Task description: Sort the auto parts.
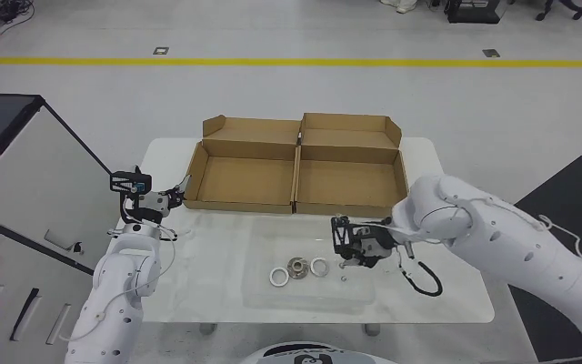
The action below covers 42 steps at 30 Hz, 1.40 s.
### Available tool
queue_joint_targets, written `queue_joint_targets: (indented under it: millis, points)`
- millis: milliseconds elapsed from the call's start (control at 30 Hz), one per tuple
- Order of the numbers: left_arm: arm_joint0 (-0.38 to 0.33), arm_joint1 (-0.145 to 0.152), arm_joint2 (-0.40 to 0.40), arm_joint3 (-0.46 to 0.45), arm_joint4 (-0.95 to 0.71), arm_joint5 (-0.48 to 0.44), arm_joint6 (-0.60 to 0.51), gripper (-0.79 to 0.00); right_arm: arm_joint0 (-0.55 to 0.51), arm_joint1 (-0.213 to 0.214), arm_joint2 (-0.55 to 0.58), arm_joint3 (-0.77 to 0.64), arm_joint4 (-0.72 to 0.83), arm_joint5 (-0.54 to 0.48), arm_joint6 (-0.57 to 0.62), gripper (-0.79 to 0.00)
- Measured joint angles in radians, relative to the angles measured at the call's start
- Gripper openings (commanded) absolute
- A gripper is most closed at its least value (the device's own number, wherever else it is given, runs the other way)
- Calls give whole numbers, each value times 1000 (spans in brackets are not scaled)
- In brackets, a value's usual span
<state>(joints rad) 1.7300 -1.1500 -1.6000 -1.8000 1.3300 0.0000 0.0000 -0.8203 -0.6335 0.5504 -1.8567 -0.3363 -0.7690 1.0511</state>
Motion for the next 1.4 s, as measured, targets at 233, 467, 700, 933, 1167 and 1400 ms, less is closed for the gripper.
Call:
queue_joint_targets:
  millis: [233, 467, 700, 933, 1167, 1400]
  points:
    - [0, 0, 0, 0, 0, 0, 0, 0, -129, 83, 120, 71, -76, -224, -239, -785]
    - [0, 0, 0, 0, 0, 0, 0, 0, -253, 130, 202, 35, -252, -243, -535, -785]
    - [0, 0, 0, 0, 0, 0, 0, 0, -315, 172, 217, 30, -524, -243, -897, -785]
    - [0, 0, 0, 0, 0, 0, 0, 0, -327, 212, 205, 60, -805, -243, -1275, -785]
    - [0, 0, 0, 0, 0, 0, 0, 0, -311, 231, 192, 98, -1100, -243, -1696, -785]
    - [0, 0, 0, 0, 0, 0, 0, 0, -306, 232, 168, 104, -1308, -125, -1979, -785]
